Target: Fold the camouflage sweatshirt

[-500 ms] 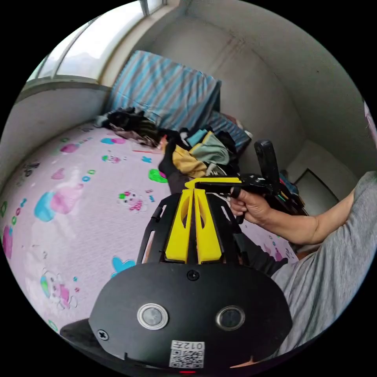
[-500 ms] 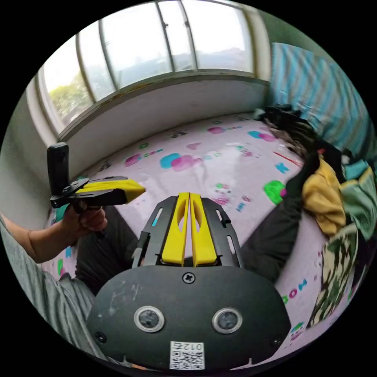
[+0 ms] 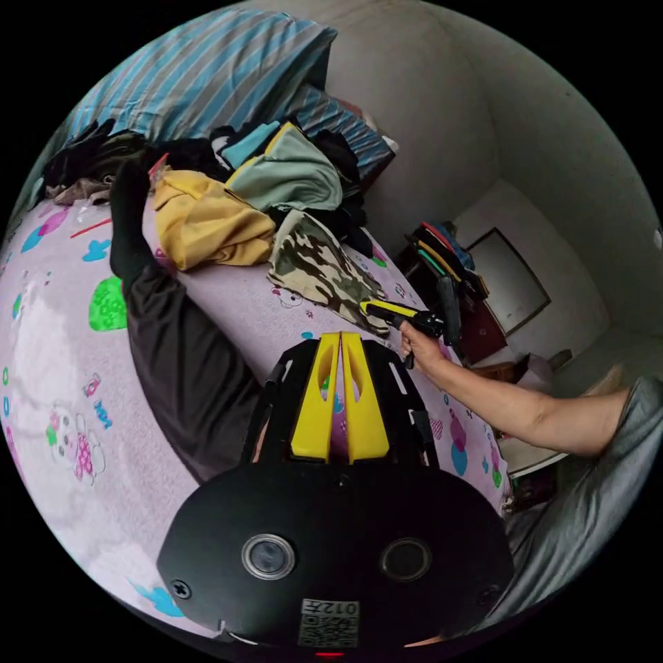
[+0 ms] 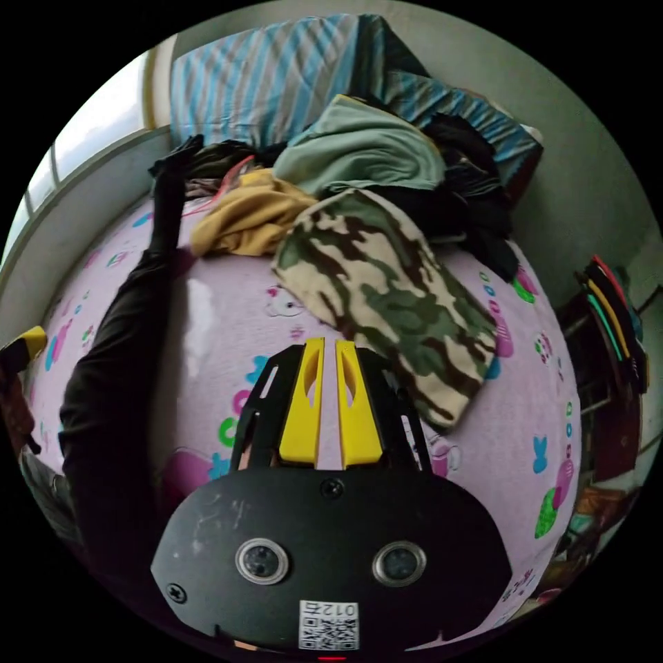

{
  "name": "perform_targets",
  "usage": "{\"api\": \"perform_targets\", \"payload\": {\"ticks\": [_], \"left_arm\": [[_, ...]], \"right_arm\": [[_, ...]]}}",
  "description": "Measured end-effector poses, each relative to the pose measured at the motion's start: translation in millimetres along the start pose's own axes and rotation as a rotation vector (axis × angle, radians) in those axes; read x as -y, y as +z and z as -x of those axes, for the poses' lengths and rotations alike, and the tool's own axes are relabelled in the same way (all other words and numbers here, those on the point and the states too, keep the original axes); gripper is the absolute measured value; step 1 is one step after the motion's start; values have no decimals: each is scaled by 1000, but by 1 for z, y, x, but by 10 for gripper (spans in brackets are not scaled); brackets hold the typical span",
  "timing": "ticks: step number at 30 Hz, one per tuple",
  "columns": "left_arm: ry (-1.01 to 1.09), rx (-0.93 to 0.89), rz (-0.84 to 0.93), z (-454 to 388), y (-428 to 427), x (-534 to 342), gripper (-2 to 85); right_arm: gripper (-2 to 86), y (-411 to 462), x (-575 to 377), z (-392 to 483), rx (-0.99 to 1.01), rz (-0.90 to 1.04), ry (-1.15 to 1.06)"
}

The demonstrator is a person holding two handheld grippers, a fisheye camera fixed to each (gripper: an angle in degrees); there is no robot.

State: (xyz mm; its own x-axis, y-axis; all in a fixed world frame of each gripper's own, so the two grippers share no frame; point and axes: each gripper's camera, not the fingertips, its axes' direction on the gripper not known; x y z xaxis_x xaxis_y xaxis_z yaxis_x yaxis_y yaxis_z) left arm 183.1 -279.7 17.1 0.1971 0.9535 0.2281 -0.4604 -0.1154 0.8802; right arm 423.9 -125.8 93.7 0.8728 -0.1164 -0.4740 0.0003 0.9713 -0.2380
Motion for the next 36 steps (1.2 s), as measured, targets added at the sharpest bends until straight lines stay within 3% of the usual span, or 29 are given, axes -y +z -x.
{"api": "perform_targets", "payload": {"ticks": [11,16,24,30,36], "left_arm": [[8,49,168,60,167,86,8],[-16,44,205,88,207,104,14],[-142,-66,272,133,268,116,60],[-206,-179,317,155,300,107,92],[-102,-255,438,144,328,85,54]], "right_arm": [[73,120,19,-101,50,201,262],[-4,121,-9,-143,196,121,390],[-10,72,-73,-144,502,-26,275],[-10,53,-123,-124,753,-12,174],[-10,58,-153,-117,754,76,139]]}}
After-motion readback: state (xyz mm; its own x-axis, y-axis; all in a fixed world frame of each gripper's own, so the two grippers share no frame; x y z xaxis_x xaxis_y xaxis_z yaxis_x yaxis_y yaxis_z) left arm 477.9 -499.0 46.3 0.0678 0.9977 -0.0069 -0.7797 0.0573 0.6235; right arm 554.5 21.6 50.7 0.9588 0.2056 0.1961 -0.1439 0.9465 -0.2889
